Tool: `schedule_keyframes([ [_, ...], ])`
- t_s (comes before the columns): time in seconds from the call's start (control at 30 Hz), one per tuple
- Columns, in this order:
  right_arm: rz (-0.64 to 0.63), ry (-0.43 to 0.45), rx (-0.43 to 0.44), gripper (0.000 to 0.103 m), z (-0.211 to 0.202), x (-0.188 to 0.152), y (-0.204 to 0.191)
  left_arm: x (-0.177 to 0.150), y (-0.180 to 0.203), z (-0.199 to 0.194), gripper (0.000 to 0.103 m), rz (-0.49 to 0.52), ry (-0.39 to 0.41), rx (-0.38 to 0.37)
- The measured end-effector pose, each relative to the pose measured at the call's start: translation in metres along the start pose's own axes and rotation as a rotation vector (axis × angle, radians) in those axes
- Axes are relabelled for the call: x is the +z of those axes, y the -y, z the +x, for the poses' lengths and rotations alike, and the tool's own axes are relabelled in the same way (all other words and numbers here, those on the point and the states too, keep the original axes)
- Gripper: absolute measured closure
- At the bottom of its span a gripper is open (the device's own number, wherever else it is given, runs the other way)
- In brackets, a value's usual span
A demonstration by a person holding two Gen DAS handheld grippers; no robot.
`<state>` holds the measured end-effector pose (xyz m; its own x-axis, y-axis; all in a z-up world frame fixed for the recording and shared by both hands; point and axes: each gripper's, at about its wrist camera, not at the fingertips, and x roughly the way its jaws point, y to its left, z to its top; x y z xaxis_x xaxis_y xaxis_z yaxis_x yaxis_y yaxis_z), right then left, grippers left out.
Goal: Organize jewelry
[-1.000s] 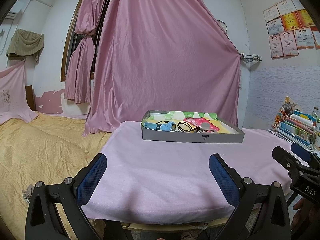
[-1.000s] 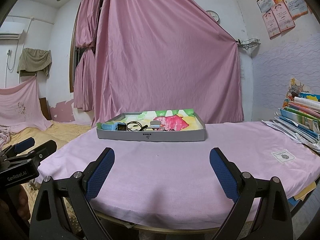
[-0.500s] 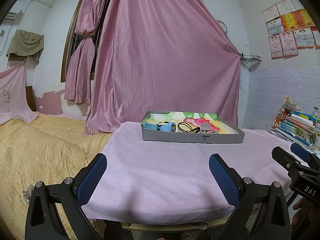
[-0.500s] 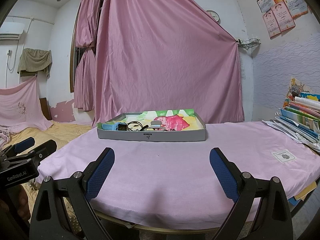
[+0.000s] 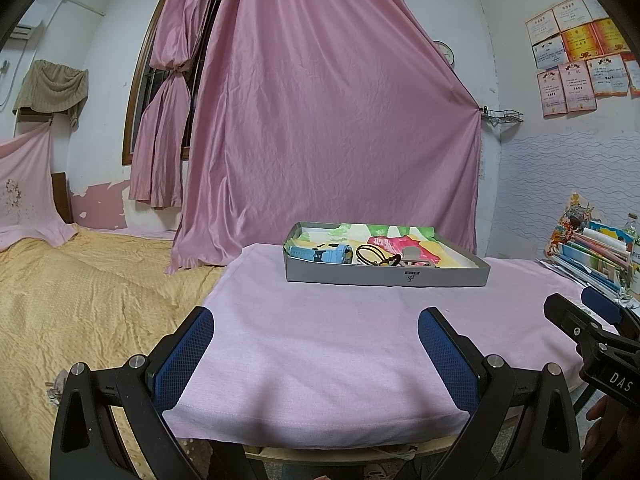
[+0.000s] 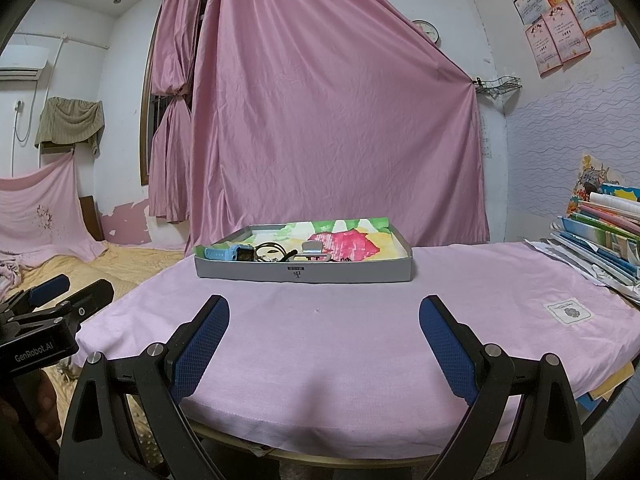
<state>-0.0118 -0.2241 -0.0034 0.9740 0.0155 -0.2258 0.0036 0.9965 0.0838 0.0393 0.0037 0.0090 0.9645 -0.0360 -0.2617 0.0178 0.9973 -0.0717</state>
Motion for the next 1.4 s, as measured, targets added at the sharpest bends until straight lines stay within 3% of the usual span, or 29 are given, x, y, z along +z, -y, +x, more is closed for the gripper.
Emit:
schedule_keyframes([
  [1.4, 0.004, -0.012, 0.003, 0.009, 0.0014, -0.0045, -0.0052, -0.0004, 0.0001, 0.0005, 0.0, 0.001, -0.001, 0.001],
])
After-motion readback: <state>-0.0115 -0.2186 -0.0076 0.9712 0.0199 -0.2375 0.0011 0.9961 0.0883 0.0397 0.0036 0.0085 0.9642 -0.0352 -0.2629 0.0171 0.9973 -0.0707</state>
